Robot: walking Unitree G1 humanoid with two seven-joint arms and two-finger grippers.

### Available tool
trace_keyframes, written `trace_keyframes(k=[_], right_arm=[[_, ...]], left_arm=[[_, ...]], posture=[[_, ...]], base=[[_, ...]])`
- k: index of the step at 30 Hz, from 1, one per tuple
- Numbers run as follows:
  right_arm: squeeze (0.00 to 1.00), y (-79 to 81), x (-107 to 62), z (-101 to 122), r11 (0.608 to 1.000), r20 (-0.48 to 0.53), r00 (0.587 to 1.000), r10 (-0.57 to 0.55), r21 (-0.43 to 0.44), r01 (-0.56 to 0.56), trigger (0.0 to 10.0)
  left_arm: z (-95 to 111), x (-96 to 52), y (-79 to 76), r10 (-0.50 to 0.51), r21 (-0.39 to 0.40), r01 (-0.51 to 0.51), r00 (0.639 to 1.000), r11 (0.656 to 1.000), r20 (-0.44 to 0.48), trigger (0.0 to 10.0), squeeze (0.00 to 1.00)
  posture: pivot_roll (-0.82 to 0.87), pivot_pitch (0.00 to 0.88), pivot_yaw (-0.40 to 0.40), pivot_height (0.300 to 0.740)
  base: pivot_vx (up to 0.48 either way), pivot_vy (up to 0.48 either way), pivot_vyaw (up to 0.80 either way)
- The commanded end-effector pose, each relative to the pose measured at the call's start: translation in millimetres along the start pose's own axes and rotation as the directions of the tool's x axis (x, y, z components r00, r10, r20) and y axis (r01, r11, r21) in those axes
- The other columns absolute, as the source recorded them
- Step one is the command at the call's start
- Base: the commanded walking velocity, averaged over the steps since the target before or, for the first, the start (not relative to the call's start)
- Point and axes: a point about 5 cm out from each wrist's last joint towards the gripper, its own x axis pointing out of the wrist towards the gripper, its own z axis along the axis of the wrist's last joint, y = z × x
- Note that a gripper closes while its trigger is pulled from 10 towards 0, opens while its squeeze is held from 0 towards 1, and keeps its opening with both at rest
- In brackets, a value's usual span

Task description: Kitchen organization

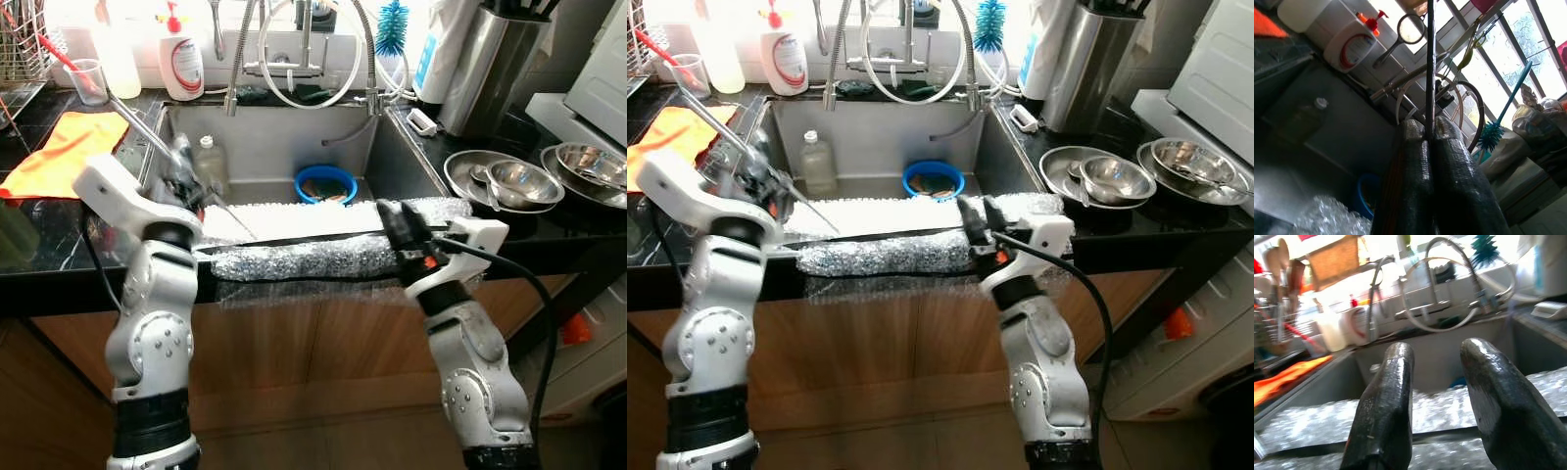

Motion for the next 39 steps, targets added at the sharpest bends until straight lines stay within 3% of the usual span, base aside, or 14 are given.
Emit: trace_keyframes(k=[1,6,9,11,17,22,27,39], right_arm=[[0.0,-0.2,0.1,-0.4,0.998,0.011,1.0,-0.024,-0.061,0.024,10.0],[0.0,2.9,-1.9,-1.6,0.998,0.026,0.999,-0.028,-0.056,0.03,10.0],[0.0,5.5,-2.9,-1.7,0.995,0.044,0.998,-0.036,-0.09,0.039,10.0],[0.0,5.1,-2.8,-1.7,0.993,0.051,0.998,-0.045,-0.104,0.05,10.0],[0.0,2.8,-2.6,-2.5,0.984,0.066,0.995,-0.076,-0.154,0.085,10.0],[0.0,-9.1,-3.1,0.9,0.961,0.092,0.982,-0.166,-0.209,0.182,10.0],[0.0,-8.6,-0.1,-0.3,0.958,0.092,0.983,-0.157,-0.228,0.175,10.0],[0.0,1.5,5.8,-2.1,0.959,0.114,0.987,-0.115,-0.247,0.14,10.0]], left_arm=[[-3.5,-0.5,-1.9,-0.006,-0.036,0.006,1.0,0.999,-0.019,10.0,0.0],[-7.0,-3.8,4.8,0.026,-0.078,-0.028,0.999,0.997,-0.026,10.0,0.0],[-5.5,-3.5,12.1,0.073,-0.193,-0.075,0.997,0.978,-0.016,10.0,0.0],[-5.1,-3.4,14.1,0.078,-0.204,-0.08,0.997,0.976,-0.016,10.0,0.0],[-6.8,-5.3,16.4,0.079,-0.202,-0.081,0.997,0.976,-0.018,10.0,0.0],[-10.1,-6.0,11.7,0.046,-0.183,-0.052,0.998,0.982,-0.039,10.0,0.0],[-9.8,-5.1,13.0,0.049,-0.19,-0.055,0.998,0.98,-0.037,10.0,0.0],[-6.6,-2.8,10.6,0.036,-0.198,-0.039,0.999,0.98,-0.021,10.0,0.0]], posture=[[0.02,0.0,-0.073,0.74],[0.01,0.0,-0.072,0.74],[0.02,0.0,-0.073,0.74],[0.02,0.0,-0.073,0.74],[0.02,0.0,-0.071,0.74],[0.01,0.0,-0.065,0.74],[0.02,0.0,-0.068,0.74],[0.02,0.0,-0.068,0.74]], base=[[0.0,0.0,0.0],[0.0,0.0,0.0],[0.0,0.0,0.0],[0.0,0.0,0.0],[0.0,0.0,0.0],[0.0,0.0,0.0],[0.0,0.0,-0.7],[0.292,0.0,0.0]])
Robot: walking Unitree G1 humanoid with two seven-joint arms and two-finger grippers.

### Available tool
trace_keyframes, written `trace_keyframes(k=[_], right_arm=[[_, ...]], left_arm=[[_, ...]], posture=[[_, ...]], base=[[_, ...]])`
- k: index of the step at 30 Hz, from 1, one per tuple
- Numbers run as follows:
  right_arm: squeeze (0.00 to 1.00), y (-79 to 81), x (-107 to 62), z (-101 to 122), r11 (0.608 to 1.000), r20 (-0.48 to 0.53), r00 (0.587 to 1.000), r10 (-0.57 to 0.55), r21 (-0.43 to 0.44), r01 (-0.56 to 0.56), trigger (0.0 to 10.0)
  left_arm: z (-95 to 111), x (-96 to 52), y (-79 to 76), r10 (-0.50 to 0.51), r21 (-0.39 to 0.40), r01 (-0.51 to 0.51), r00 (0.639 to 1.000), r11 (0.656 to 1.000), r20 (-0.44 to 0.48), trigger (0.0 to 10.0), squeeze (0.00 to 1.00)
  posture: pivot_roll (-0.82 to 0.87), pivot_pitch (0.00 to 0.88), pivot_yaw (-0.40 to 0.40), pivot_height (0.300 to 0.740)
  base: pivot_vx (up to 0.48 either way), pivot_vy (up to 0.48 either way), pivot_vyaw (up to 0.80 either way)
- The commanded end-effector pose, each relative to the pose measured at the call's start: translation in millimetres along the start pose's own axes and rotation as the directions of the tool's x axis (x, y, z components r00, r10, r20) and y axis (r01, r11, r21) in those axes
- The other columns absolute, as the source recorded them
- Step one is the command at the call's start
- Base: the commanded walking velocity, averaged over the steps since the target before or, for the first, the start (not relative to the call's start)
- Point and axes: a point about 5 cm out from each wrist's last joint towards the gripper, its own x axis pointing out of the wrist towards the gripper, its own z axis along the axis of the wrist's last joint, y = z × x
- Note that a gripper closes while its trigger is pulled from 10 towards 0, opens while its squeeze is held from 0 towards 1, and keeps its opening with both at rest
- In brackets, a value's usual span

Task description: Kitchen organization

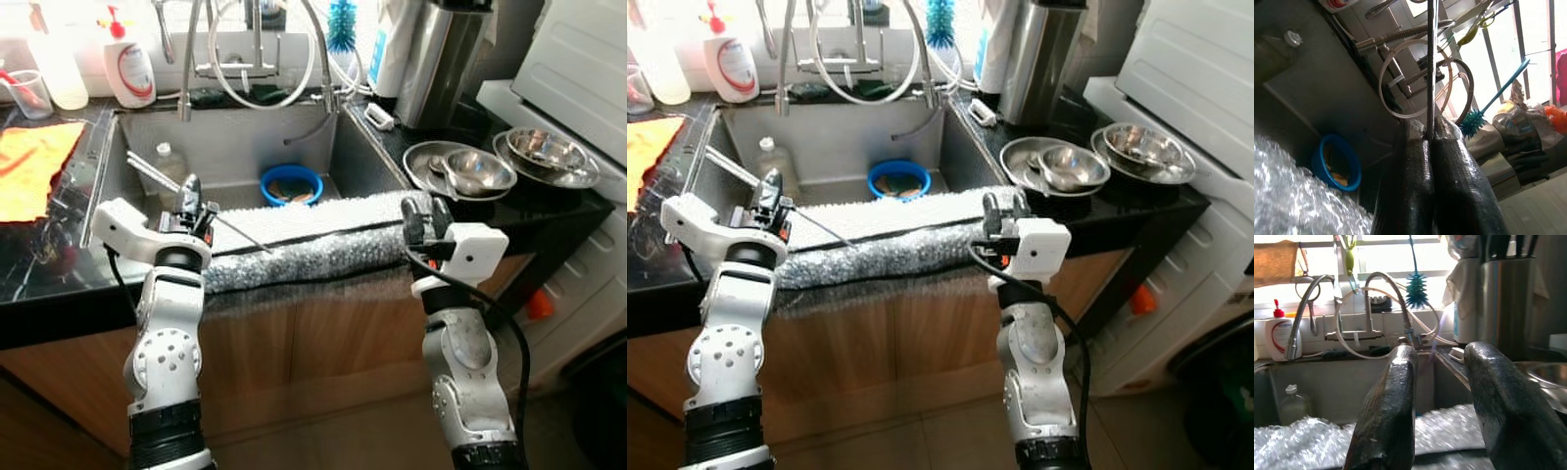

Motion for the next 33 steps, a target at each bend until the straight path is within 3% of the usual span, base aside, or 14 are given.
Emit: trace_keyframes(k=[1,14,25,28,29,33], right_arm=[[0.0,2.4,3.2,1.2,1.0,0.01,1.0,0.014,-0.01,-0.014,10.0],[0.0,5.8,4.5,0.5,0.999,0.014,0.999,0.034,-0.02,-0.034,10.0],[0.0,7.2,4.0,-0.1,0.999,0.014,0.999,0.042,-0.022,-0.042,10.0],[0.0,7.3,4.6,-0.3,0.999,0.016,0.999,0.042,-0.022,-0.042,10.0],[0.0,7.3,4.8,-0.4,0.999,0.016,0.999,0.044,-0.023,-0.043,10.0],[0.0,7.3,5.2,0.1,0.999,0.019,0.999,0.044,-0.023,-0.044,10.0]], left_arm=[[0.9,2.1,-7.1,-0.03,-0.005,0.03,1.0,1.0,0.003,10.0,0.0],[3.5,3.6,-11.3,-0.049,-0.012,0.049,0.999,0.999,0.015,10.0,0.0],[10.7,9.2,-25.4,-0.097,-0.068,0.1,0.994,0.993,0.049,10.0,0.0],[14.6,12.3,-26.9,-0.102,-0.048,0.106,0.991,0.993,0.082,10.0,0.0],[15.3,14.8,-26.3,-0.099,-0.004,0.1,0.99,0.995,0.095,10.0,0.0],[17.5,20.9,-23.9,-0.061,0.049,0.054,0.986,0.997,0.152,10.0,0.0]], posture=[[0.02,0.0,-0.069,0.74],[0.03,0.0,-0.072,0.74],[0.03,0.0,-0.07,0.74],[0.03,0.0,-0.071,0.74],[0.03,0.0,-0.07,0.74],[0.02,0.0,-0.07,0.74]], base=[[0.319,0.0,0.0],[0.312,0.0,0.0],[0.0,0.0,0.0],[0.0,0.0,0.0],[0.0,0.0,0.0],[0.0,0.0,0.0]])
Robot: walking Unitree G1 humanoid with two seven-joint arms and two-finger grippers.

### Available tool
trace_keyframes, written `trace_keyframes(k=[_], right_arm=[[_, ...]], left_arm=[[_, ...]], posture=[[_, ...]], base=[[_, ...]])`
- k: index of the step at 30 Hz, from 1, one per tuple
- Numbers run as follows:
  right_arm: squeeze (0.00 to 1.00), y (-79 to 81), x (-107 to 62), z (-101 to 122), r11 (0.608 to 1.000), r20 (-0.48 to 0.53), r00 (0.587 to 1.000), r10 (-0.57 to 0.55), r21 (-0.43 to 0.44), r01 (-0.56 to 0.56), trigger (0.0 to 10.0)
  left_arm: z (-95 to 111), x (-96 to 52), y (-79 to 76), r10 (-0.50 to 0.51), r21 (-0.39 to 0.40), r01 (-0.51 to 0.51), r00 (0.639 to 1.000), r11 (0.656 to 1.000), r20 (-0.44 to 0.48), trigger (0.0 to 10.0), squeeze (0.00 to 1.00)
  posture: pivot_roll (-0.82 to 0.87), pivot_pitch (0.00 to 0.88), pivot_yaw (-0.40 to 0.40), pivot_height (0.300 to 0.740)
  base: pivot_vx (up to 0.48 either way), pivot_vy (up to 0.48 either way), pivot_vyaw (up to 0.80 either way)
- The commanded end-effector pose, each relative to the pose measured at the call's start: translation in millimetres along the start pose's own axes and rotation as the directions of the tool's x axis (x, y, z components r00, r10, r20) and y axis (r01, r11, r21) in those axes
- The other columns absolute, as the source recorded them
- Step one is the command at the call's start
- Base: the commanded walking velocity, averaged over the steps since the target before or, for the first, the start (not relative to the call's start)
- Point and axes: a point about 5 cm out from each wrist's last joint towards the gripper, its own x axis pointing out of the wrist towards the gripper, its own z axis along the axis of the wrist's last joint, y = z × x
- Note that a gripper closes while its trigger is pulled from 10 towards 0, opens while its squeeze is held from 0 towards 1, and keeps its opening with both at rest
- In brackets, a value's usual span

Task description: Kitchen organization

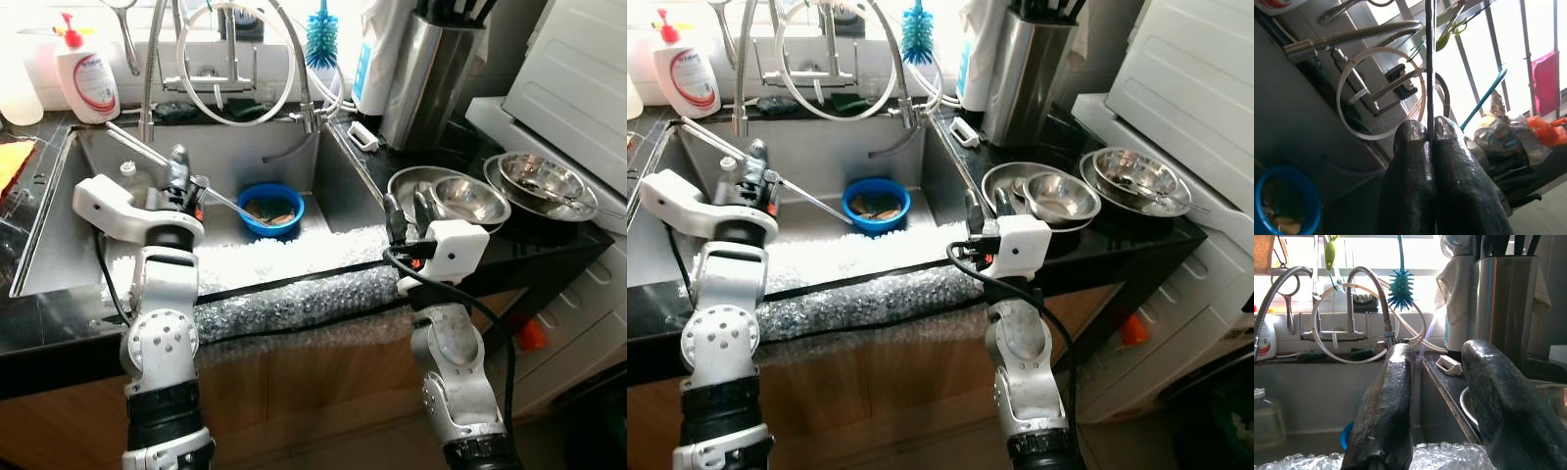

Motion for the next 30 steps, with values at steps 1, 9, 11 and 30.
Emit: trace_keyframes(k=[1,9,11,30], right_arm=[[0.0,-1.0,2.1,1.5,1.0,0.008,1.0,0.001,-0.005,-0.001,10.0],[0.0,0.2,2.4,1.4,1.0,0.008,1.0,0.007,-0.007,-0.007,10.0],[0.0,0.7,2.6,1.8,1.0,0.01,1.0,0.007,-0.009,-0.007,10.0],[0.0,0.3,0.0,2.2,1.0,0.012,1.0,0.007,-0.027,-0.007,10.0]], left_arm=[[-1.2,5.4,-3.1,0.009,0.061,-0.011,0.999,0.998,0.032,10.0,0.0],[-22.0,16.3,-34.2,-0.186,0.406,0.17,0.982,0.898,0.0,10.0,0.0],[-38.6,18.6,-40.5,-0.252,0.561,0.239,0.966,0.792,-0.055,10.0,0.0],[-67.3,29.3,8.7,-0.096,0.832,0.13,0.991,0.539,-0.093,10.0,0.0]], posture=[[0.02,0.0,-0.07,0.74],[0.02,0.0,-0.071,0.74],[0.02,0.0,-0.067,0.74],[0.0,0.0,-0.06,0.74]], base=[[0.0,0.0,0.0],[0.0,0.0,0.0],[0.0,0.0,0.0],[0.0,0.0,0.0]])
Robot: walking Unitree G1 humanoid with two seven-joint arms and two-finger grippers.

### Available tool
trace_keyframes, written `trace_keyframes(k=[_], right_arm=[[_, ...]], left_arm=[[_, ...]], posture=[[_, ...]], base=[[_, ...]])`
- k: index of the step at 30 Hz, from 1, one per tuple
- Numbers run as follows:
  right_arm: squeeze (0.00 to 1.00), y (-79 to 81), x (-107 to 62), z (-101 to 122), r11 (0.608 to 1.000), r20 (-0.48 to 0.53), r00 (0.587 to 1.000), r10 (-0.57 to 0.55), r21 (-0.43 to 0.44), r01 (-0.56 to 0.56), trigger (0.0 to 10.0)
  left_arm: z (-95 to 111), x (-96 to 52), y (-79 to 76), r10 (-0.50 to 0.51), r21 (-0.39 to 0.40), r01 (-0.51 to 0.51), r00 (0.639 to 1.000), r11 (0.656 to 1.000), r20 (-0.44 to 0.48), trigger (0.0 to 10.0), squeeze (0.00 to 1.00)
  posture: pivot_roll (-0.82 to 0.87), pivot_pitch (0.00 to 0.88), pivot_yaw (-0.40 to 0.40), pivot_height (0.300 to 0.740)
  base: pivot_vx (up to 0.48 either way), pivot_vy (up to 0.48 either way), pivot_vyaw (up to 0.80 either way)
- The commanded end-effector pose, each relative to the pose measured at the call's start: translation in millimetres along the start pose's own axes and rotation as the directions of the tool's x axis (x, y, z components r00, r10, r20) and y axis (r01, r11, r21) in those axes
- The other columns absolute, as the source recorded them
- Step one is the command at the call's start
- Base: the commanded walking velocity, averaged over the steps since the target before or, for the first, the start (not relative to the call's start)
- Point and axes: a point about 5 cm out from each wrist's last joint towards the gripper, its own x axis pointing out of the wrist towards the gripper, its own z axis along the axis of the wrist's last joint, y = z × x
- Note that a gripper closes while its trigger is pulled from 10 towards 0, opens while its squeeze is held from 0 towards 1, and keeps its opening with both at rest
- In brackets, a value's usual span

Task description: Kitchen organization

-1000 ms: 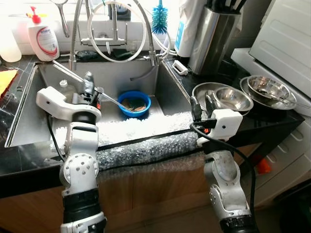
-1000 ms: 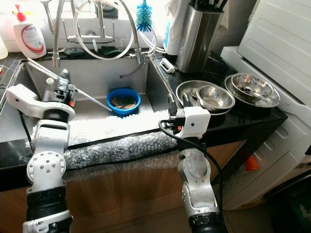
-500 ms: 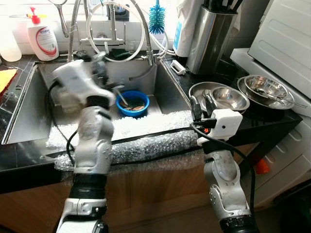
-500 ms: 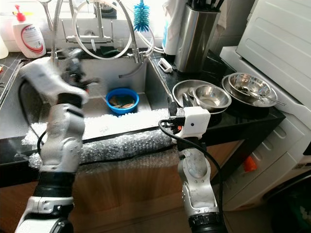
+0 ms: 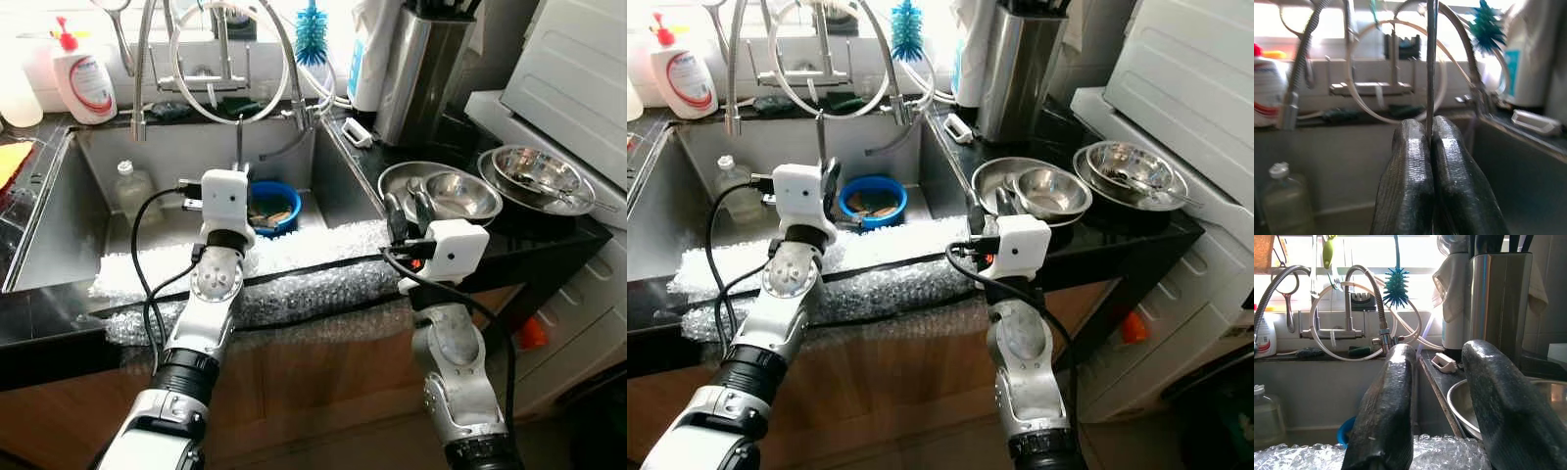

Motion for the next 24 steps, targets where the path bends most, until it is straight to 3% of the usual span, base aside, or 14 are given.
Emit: trace_keyframes(k=[1,6,14,18,24], right_arm=[[0.0,-0.6,0.0,2.1,1.0,0.01,1.0,0.0,-0.003,0.0,10.0],[0.0,0.1,0.3,1.5,1.0,0.006,1.0,0.01,-0.007,-0.01,10.0],[0.0,2.6,-1.8,-0.9,1.0,-0.008,1.0,0.029,-0.008,-0.029,10.0],[0.0,2.8,-1.7,-1.6,0.999,-0.013,0.999,0.038,-0.012,-0.038,10.0],[0.0,5.3,-1.0,-2.7,0.998,-0.02,0.998,0.055,-0.013,-0.056,10.0]], left_arm=[[8.8,8.3,0.9,0.025,-0.005,-0.025,0.999,1.0,0.031,10.0,0.0],[4.0,20.3,18.7,0.083,0.055,-0.081,0.996,0.995,-0.028,10.0,0.0],[-13.1,17.3,41.9,0.104,0.199,-0.08,0.988,0.977,-0.11,10.0,0.0],[-16.6,12.7,53.8,0.131,0.208,-0.105,0.985,0.972,-0.115,10.0,0.0],[-24.6,6.6,52.4,0.132,0.196,-0.101,0.979,0.975,-0.154,10.0,0.0]], posture=[[0.0,0.0,-0.06,0.74],[0.0,0.0,-0.057,0.74],[0.0,0.0,-0.058,0.74],[0.01,0.0,-0.062,0.74],[0.01,0.0,-0.065,0.74]], base=[[0.0,0.0,0.0],[0.0,0.0,0.0],[0.0,0.0,0.0],[0.0,0.0,0.0],[0.0,0.0,0.0]])
